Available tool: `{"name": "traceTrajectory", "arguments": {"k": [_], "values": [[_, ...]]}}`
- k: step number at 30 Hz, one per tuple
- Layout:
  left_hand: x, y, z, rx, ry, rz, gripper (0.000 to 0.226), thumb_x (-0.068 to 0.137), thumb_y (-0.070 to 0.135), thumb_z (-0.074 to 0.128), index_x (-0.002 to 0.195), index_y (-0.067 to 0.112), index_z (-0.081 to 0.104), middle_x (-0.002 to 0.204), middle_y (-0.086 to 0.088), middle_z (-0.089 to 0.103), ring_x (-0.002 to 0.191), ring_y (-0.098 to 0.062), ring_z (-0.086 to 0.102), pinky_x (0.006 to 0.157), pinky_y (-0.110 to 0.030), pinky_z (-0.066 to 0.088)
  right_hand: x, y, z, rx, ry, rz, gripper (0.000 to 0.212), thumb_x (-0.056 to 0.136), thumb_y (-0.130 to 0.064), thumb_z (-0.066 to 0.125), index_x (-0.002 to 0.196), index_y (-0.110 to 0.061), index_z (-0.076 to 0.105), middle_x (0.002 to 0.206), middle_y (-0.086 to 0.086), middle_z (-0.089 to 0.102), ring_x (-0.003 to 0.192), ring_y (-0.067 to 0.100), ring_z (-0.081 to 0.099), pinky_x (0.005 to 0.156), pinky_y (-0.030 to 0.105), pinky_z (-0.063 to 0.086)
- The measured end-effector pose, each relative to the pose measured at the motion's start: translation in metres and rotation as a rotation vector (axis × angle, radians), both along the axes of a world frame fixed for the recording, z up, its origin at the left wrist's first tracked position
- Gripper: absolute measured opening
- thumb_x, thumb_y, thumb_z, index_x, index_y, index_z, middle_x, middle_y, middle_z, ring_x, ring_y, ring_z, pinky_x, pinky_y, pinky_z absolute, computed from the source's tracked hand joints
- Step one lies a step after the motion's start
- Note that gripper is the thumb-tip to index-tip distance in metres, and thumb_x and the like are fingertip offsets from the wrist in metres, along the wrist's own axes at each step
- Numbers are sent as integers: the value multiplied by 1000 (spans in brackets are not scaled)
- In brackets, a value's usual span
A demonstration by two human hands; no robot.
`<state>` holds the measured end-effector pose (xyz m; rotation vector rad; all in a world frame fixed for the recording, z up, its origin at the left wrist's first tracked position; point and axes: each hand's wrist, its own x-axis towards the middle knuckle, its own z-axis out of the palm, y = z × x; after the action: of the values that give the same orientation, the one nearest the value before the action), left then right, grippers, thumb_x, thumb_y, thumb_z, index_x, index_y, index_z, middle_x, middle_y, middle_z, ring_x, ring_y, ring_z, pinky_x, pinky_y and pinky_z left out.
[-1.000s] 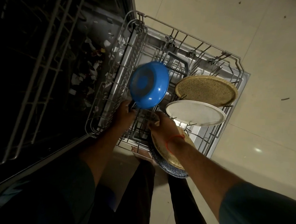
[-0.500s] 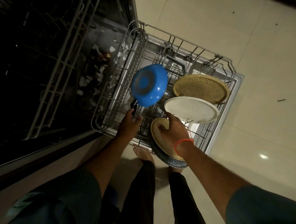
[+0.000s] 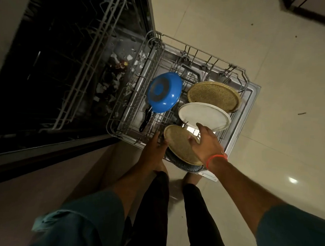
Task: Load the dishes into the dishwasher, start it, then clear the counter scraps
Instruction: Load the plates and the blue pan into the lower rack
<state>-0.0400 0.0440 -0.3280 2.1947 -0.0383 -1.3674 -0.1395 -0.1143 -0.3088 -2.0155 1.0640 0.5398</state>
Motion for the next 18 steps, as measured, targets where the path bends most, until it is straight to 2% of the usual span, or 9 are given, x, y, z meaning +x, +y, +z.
{"name": "traceTrajectory", "arguments": {"k": [7, 14, 18], "values": [[-33, 0, 18, -2, 11, 50, 65, 105, 52, 43, 162, 34, 18, 167, -4, 29, 151, -28, 31, 117, -41, 31, -38, -2, 4, -14, 41, 33, 67, 101, -50, 47, 158, -21, 26, 163, 10, 27, 149, 31, 24, 121, 46, 27], [-44, -7, 27, -2, 18, 188, 68, 102, 58, 46, 161, 39, 20, 168, -5, 25, 151, -30, 30, 120, -51, 32, -54, -12, 10, -7, 15, 69, 65, 100, -49, 48, 157, -24, 28, 163, 9, 28, 150, 30, 24, 121, 45, 26], [-55, -11, 36, 9, 25, 187, 65, 103, 60, 40, 161, 45, 15, 167, -4, 27, 149, -35, 31, 120, -51, 30, -64, -20, 14, -12, 3, 112, 65, 100, -50, 48, 156, -24, 29, 162, 8, 29, 149, 30, 27, 119, 46, 29]]}}
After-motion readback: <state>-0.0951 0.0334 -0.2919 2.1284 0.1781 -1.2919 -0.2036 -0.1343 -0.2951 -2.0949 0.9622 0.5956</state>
